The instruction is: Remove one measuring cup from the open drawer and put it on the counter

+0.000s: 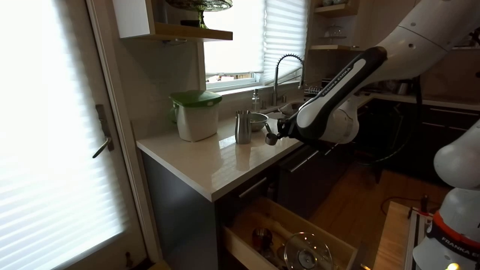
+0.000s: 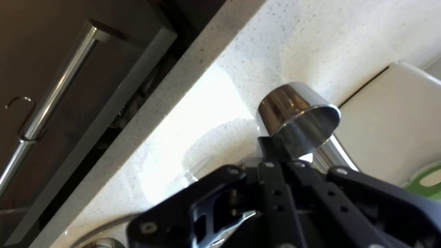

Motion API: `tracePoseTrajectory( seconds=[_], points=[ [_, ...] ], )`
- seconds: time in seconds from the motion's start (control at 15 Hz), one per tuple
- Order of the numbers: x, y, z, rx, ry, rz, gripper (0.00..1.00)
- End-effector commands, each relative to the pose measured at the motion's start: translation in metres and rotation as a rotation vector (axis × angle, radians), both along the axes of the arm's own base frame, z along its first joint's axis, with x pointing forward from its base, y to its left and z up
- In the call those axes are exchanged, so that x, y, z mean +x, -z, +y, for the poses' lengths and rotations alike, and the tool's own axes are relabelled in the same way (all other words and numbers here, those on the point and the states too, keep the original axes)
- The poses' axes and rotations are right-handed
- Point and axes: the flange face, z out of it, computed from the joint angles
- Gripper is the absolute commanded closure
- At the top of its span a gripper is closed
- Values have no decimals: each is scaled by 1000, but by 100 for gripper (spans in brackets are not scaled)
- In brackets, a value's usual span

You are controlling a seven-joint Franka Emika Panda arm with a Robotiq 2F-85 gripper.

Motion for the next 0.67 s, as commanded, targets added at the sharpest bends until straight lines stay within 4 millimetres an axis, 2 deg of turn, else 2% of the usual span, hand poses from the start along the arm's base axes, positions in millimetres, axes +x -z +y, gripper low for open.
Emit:
tracePoseTrajectory(
  seconds=[0.0, 0.13, 0.2, 0.33, 0.6],
  points=[
    [0, -2, 33, -19, -53, 7, 100],
    [5, -4, 51, 9, -88, 24, 100],
    [-1, -2, 43, -9, -67, 7, 98],
    [1, -5, 55, -2, -86, 4, 98],
    [3, -9, 55, -17, -87, -7, 100]
  ],
)
